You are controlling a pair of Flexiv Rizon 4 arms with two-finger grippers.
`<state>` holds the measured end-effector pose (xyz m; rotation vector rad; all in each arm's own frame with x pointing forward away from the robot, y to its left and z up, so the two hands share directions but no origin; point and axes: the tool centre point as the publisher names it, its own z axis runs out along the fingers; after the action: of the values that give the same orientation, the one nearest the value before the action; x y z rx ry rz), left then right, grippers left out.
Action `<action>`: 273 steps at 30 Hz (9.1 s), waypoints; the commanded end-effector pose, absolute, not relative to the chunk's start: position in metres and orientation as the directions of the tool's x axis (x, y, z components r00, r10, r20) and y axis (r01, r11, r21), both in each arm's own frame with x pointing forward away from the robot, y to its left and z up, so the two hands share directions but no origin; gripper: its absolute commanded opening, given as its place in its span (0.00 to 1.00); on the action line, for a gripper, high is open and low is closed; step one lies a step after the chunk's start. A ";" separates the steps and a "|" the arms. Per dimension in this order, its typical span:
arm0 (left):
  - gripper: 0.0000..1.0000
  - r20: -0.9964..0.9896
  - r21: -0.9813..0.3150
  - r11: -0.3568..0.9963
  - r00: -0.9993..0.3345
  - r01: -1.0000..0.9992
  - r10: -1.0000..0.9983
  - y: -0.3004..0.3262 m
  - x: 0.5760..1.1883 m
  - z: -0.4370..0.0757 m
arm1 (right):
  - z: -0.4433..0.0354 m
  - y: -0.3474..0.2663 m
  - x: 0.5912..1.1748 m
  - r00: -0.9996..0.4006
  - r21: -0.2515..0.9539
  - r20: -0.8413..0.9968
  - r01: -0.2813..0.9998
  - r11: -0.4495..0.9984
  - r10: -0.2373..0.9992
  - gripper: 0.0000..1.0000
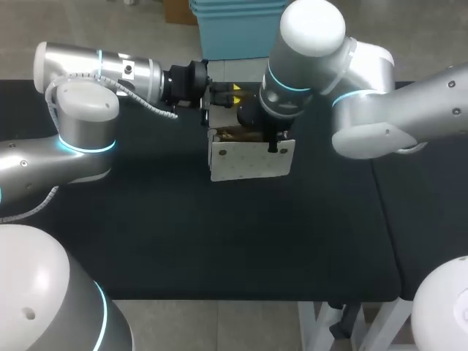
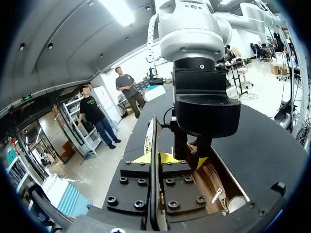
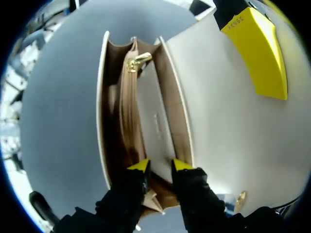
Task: Pick up the bag, open it, inspect its contents, close it, and place it on the opposite side
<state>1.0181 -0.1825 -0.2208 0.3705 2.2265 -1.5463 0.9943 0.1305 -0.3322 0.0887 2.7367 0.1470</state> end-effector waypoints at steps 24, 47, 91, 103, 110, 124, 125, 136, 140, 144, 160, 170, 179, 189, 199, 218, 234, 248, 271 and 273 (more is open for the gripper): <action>0.00 -0.458 -0.833 0.343 -0.889 0.435 0.015 -0.190 1.028 -0.216 | -0.342 0.136 0.995 -0.938 0.094 -0.338 0.044 0.995 0.073 0.74; 0.00 -0.458 -0.833 0.343 -0.889 0.435 0.015 -0.190 1.028 -0.216 | -0.339 0.137 0.996 -0.937 0.098 -0.343 0.043 0.994 0.074 0.74; 0.00 -0.331 -0.908 0.282 -0.943 0.311 -0.026 -0.188 1.026 -0.197 | -0.233 0.119 0.939 -0.733 0.101 -0.667 0.087 0.991 0.133 0.00; 0.00 -0.171 -0.947 0.281 -0.985 0.154 -0.037 -0.198 1.051 -0.236 | -0.238 0.120 0.913 -0.718 0.078 -0.685 0.093 0.993 0.121 0.00; 0.00 -0.218 -0.934 0.297 -0.975 0.200 -0.031 -0.200 1.061 -0.260 | -0.255 0.120 0.906 -0.720 0.085 -0.683 0.095 0.992 0.127 0.00; 0.00 -0.431 -0.873 0.230 -0.901 0.431 0.051 -0.194 1.069 -0.277 | -0.308 0.120 0.896 -0.678 0.142 -0.719 0.077 0.987 0.156 0.00; 0.00 -0.439 -0.870 0.221 -0.897 0.440 0.056 -0.194 1.070 -0.278 | -0.312 0.120 0.896 -0.674 0.141 -0.720 0.086 0.986 0.161 0.00; 0.00 -0.445 -0.869 0.208 -0.893 0.448 0.063 -0.194 1.073 -0.281 | -0.324 0.120 0.896 -0.696 0.176 -0.689 0.107 0.979 0.200 0.00; 0.00 -0.445 -0.869 0.208 -0.893 0.448 0.063 -0.194 1.073 -0.281 | -0.324 0.120 0.896 -0.696 0.176 -0.689 0.107 0.979 0.200 0.00; 0.00 -0.475 -0.850 0.208 -0.875 0.483 0.090 -0.195 1.071 -0.284 | -0.329 0.122 0.895 -0.670 0.174 -0.712 0.124 0.977 0.212 0.00; 0.00 -0.470 -0.835 0.254 -0.872 0.489 0.134 -0.195 1.075 -0.290 | -0.361 0.134 0.902 -0.597 0.173 -0.769 0.152 0.973 0.230 0.00; 0.00 -0.461 -0.838 0.239 -0.871 0.490 0.171 -0.198 1.074 -0.295 | -0.369 0.129 0.910 -0.559 0.180 -0.790 0.181 0.967 0.252 0.26; 0.00 -0.444 -0.847 0.230 -0.876 0.479 0.189 -0.199 1.074 -0.298 | -0.370 0.121 0.921 -0.522 0.206 -0.805 0.198 0.958 0.281 0.22; 0.00 -0.432 -0.848 0.234 -0.876 0.475 0.215 -0.200 1.075 -0.300 | -0.377 0.120 0.929 -0.517 0.217 -0.808 0.183 0.959 0.281 0.32; 0.00 -0.424 -0.848 0.226 -0.870 0.479 0.252 -0.204 1.072 -0.304 | -0.377 0.120 0.935 -0.501 0.228 -0.817 0.173 0.958 0.285 0.20; 0.00 -0.564 -0.777 0.181 -0.795 0.603 0.224 -0.194 1.057 -0.311 | -0.378 0.123 0.931 -0.518 0.247 -0.802 0.168 0.954 0.299 0.00; 0.00 -0.712 -0.665 0.062 -0.656 0.745 0.250 -0.184 1.029 -0.329 | -0.378 0.123 0.931 -0.518 0.247 -0.802 0.168 0.954 0.299 0.00; 0.00 -0.765 -0.602 0.018 -0.584 0.798 0.272 -0.182 1.019 -0.350 | -0.378 0.123 0.931 -0.518 0.247 -0.802 0.168 0.954 0.299 0.00; 0.35 -0.648 -0.650 0.295 -0.713 0.701 0.268 -0.175 1.026 -0.294 | -0.378 0.123 0.931 -0.518 0.247 -0.802 0.168 0.954 0.299 0.00; 0.36 -0.637 -0.649 0.301 -0.715 0.699 0.287 -0.174 1.023 -0.294 | -0.378 0.123 0.931 -0.518 0.247 -0.802 0.168 0.954 0.299 0.00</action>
<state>1.0348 -0.1757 -0.3055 0.9213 2.1074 -1.5131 0.9321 0.1247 -0.3726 0.3763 2.1587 0.0826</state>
